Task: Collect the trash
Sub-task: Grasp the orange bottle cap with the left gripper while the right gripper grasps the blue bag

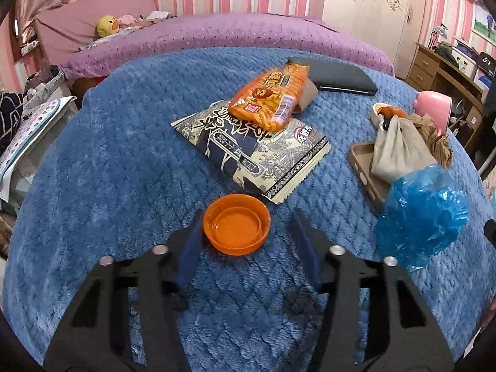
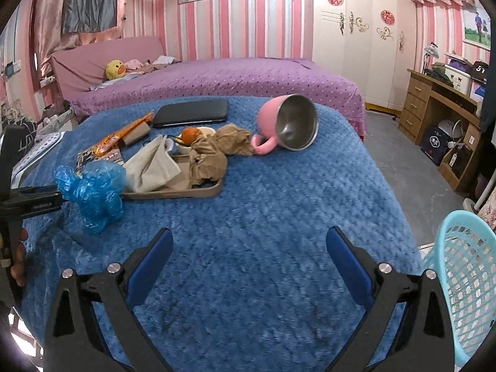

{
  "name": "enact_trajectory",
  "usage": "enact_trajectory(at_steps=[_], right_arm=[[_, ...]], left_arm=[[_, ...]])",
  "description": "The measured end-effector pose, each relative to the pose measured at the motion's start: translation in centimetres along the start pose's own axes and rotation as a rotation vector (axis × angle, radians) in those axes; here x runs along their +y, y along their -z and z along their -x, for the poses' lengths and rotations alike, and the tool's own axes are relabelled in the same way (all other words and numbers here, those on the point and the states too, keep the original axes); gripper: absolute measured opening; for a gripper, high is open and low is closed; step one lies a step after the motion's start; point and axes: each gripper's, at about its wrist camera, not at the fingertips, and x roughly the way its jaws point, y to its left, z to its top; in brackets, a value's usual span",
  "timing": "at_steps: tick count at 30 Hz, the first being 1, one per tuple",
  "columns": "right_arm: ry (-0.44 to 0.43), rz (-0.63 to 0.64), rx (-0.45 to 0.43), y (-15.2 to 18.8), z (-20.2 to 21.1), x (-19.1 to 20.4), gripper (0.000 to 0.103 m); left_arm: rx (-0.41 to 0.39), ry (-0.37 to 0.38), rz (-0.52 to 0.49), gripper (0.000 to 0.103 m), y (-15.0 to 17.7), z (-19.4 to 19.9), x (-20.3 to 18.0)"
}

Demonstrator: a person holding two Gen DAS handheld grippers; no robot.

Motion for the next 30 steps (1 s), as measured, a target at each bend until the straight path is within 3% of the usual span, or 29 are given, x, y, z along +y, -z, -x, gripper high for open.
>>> enact_trajectory(at_steps=[2, 12, 21, 22, 24, 27, 30], right_arm=[[-0.007, 0.008, 0.007, 0.1, -0.1, 0.5, 0.097], [-0.085, 0.046, 0.005, -0.1, 0.2, 4.9, 0.097], [-0.201, 0.116, 0.011, -0.8, -1.1, 11.2, 0.095], [-0.209, 0.122, 0.015, -1.0, -1.5, 11.8, 0.092], [-0.216, 0.129, 0.043, -1.0, -2.6, 12.5, 0.066], [-0.257, 0.123, 0.106, -1.0, -4.3, 13.1, 0.036], [-0.291, 0.108, 0.09, -0.9, -3.9, 12.4, 0.031]], left_arm=[[0.003, -0.009, -0.001, 0.039, 0.2, 0.1, 0.0], [-0.127, -0.157, -0.011, 0.039, 3.4, 5.9, 2.0], [-0.147, -0.227, 0.06, 0.039, 5.5, 8.5, 5.6], [-0.147, -0.229, 0.064, 0.039, 5.5, 8.6, 5.7], [-0.15, -0.236, 0.072, 0.039, 5.6, 9.0, 5.9], [-0.157, -0.24, 0.079, 0.039, 5.6, 9.3, 5.7], [-0.174, -0.238, 0.075, 0.039, 5.3, 9.8, 4.9]])
